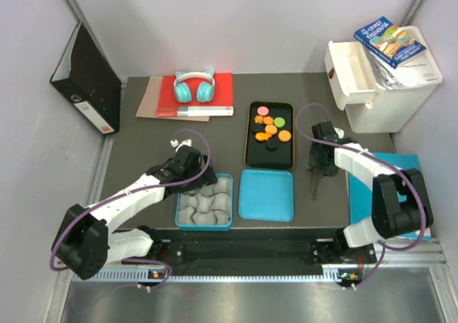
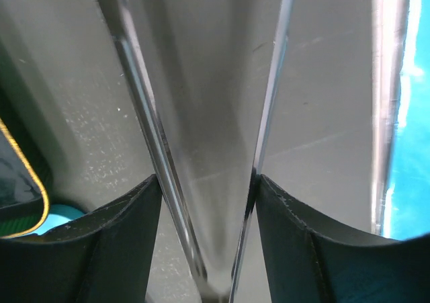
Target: Pack the cookies
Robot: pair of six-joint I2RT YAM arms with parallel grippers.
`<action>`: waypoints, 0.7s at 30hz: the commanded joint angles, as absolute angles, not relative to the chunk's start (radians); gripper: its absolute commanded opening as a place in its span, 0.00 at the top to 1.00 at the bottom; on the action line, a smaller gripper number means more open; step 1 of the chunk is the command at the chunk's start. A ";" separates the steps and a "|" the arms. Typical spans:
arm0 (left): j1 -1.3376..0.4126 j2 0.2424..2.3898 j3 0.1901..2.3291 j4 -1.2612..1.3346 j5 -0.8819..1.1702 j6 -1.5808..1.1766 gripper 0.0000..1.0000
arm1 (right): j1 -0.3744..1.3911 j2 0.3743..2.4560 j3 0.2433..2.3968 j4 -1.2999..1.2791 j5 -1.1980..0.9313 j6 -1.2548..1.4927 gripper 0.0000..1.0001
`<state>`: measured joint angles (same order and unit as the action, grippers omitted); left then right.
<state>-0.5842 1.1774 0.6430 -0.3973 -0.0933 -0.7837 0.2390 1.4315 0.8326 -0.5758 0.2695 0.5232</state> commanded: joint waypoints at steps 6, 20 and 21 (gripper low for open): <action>-0.586 1.146 0.618 -0.377 -0.086 -0.790 0.02 | 0.235 1.500 0.905 -0.561 0.224 0.531 0.39; -0.586 1.178 0.611 -0.354 -0.055 -0.795 0.02 | 0.235 1.539 0.917 -0.597 0.290 0.477 0.07; -0.586 1.177 0.609 -0.354 -0.055 -0.793 0.02 | 0.235 1.545 0.917 -0.594 0.287 0.477 0.07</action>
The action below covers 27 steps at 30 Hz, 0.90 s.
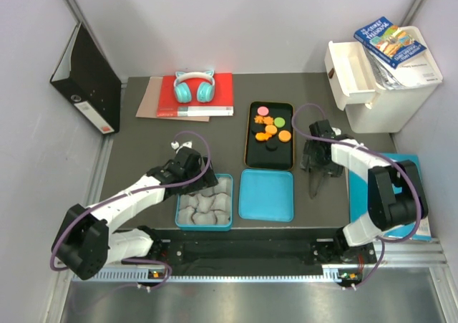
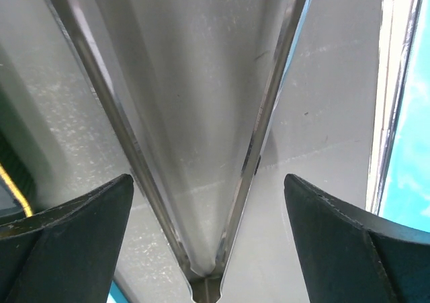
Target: Pack the cookies
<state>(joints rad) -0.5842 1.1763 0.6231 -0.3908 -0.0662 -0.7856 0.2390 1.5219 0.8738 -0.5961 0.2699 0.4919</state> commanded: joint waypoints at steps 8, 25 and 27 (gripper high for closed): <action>-0.586 1.184 0.604 -0.350 -0.054 -0.793 0.02 | 0.235 1.601 0.925 -0.575 0.310 0.474 0.16; -0.586 1.181 0.595 -0.356 -0.054 -0.787 0.02 | 0.230 1.680 0.917 -0.528 0.252 0.459 0.21; -0.586 1.180 0.592 -0.354 -0.057 -0.787 0.02 | 0.229 1.675 0.916 -0.531 0.261 0.459 0.29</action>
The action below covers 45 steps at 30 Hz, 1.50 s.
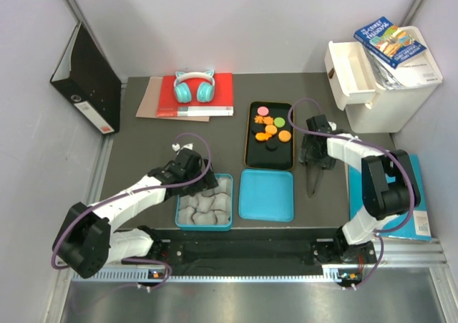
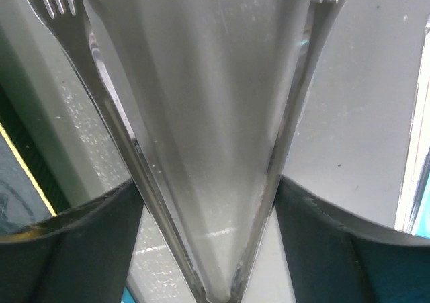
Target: Pack the cookies
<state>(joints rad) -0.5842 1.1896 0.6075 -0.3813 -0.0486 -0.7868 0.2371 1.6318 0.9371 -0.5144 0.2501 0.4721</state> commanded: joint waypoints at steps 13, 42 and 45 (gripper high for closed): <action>-0.584 1.189 0.595 -0.362 -0.060 -0.788 0.02 | 0.232 1.448 0.893 -0.589 0.270 0.482 0.57; -0.586 1.180 0.627 -0.399 -0.095 -0.785 0.02 | 0.414 1.065 1.014 -0.689 0.153 0.379 0.53; -0.586 1.170 0.627 -0.408 -0.110 -0.778 0.02 | 0.452 1.078 1.015 -0.689 0.182 0.351 0.52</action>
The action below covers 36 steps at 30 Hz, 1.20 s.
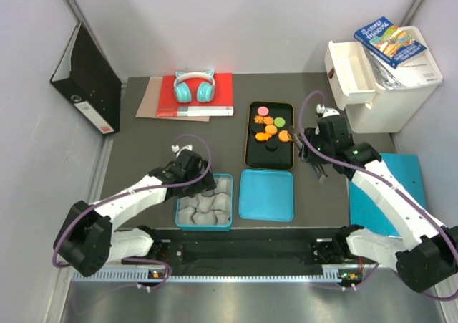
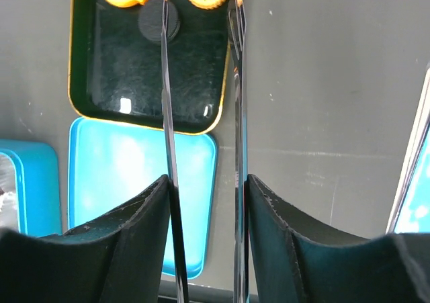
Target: Pack the cookies
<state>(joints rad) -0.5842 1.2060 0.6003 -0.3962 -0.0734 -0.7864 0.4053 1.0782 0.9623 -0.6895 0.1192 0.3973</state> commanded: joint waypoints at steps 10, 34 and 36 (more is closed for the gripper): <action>-0.586 1.154 0.629 -0.422 -0.127 -0.772 0.02 | 0.575 1.199 1.057 -0.655 0.236 0.324 0.46; -0.586 1.128 0.632 -0.436 -0.123 -0.776 0.02 | 0.604 1.423 1.106 -0.586 0.245 0.313 0.43; -0.584 1.121 0.634 -0.439 -0.124 -0.775 0.02 | 0.606 1.445 1.111 -0.584 0.253 0.313 0.43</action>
<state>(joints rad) -0.5842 1.1576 0.6010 -0.4305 -0.1131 -0.7830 0.5930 1.4193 1.0492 -0.6346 0.2264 0.3275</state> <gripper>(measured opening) 0.983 0.568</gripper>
